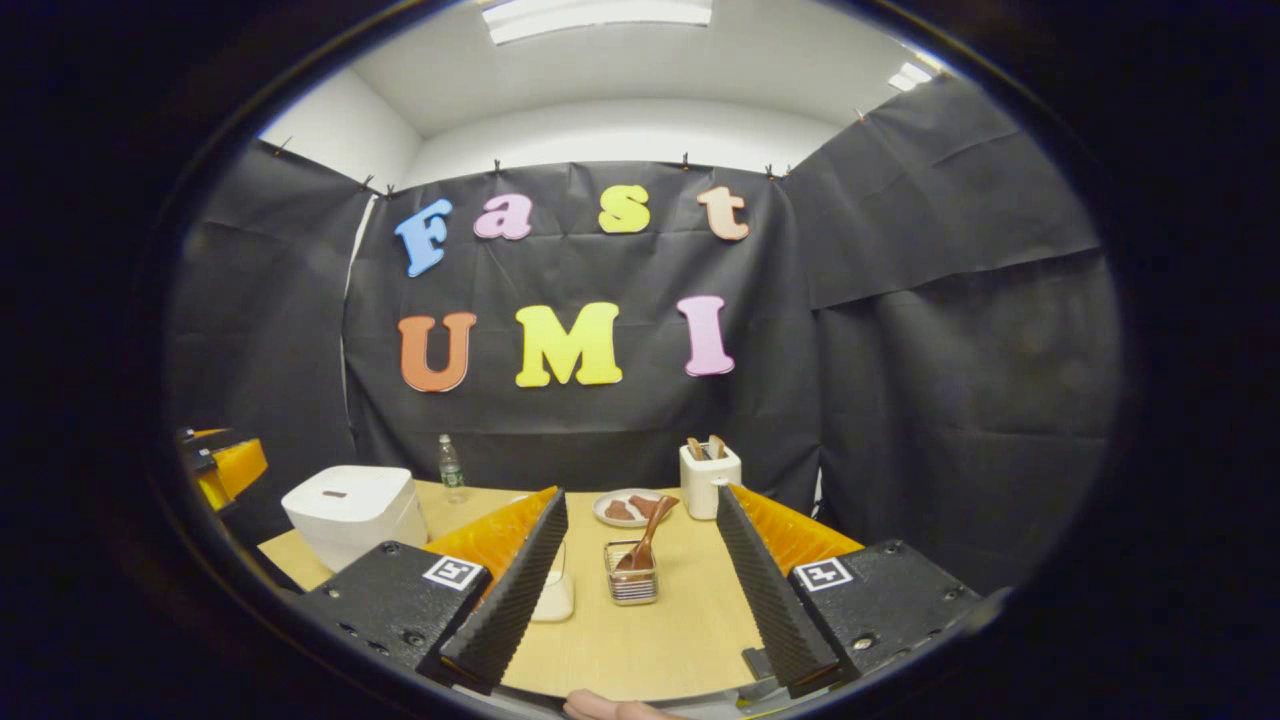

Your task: Close the left gripper, press the button to open the rice cooker; take a wooden spoon from the chopstick holder with the right hand, scoop a spoonful of rice and pour it into the rice cooker, then put the wooden spoon back into the chopstick holder.

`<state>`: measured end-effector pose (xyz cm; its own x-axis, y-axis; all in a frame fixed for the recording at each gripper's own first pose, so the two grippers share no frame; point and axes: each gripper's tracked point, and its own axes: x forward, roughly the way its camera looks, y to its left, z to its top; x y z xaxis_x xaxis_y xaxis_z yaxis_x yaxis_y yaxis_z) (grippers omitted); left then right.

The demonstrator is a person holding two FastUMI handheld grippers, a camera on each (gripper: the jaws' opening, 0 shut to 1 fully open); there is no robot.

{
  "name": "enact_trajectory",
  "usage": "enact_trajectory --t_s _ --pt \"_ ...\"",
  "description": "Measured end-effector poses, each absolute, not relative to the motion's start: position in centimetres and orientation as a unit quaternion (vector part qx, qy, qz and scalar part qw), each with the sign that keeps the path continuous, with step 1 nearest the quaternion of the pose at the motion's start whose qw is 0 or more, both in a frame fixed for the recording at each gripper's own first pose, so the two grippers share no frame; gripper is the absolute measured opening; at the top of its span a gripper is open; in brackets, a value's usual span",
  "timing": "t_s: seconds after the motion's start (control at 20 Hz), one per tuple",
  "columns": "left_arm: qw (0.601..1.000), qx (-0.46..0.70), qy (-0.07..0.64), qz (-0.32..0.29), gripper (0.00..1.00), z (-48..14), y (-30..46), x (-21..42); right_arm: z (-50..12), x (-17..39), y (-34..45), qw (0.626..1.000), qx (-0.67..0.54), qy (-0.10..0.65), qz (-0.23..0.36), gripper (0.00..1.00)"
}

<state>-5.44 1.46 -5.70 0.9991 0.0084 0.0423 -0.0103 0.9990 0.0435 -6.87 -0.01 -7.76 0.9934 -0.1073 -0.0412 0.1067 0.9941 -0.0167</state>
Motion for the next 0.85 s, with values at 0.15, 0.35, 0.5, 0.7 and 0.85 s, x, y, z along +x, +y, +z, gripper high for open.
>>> enact_trajectory --t_s 0.15,0.35,0.5,0.7,0.85 --pt "0.999 0.024 -0.018 0.018 0.96 -5.7 1.6 -5.5 -7.9 -6.8 0.9 0.999 -0.016 0.023 -0.044 0.98" --pt "1.000 0.024 -0.010 0.016 0.95 -6.4 1.7 -4.7 -7.3 -7.1 1.3 0.999 -0.032 0.013 -0.040 0.98" --pt "0.999 0.025 -0.004 0.024 0.96 -6.7 2.0 -4.5 -7.2 -6.9 1.2 0.999 -0.033 0.012 -0.041 0.98" --pt "0.999 0.022 -0.008 0.022 0.96 -6.5 2.0 -4.4 -7.8 -6.5 1.0 0.998 -0.030 0.020 -0.043 0.98" --pt "0.999 0.021 -0.009 0.022 0.96 -6.4 1.9 -4.5 -7.9 -6.3 0.9 0.998 -0.029 0.022 -0.043 0.98"
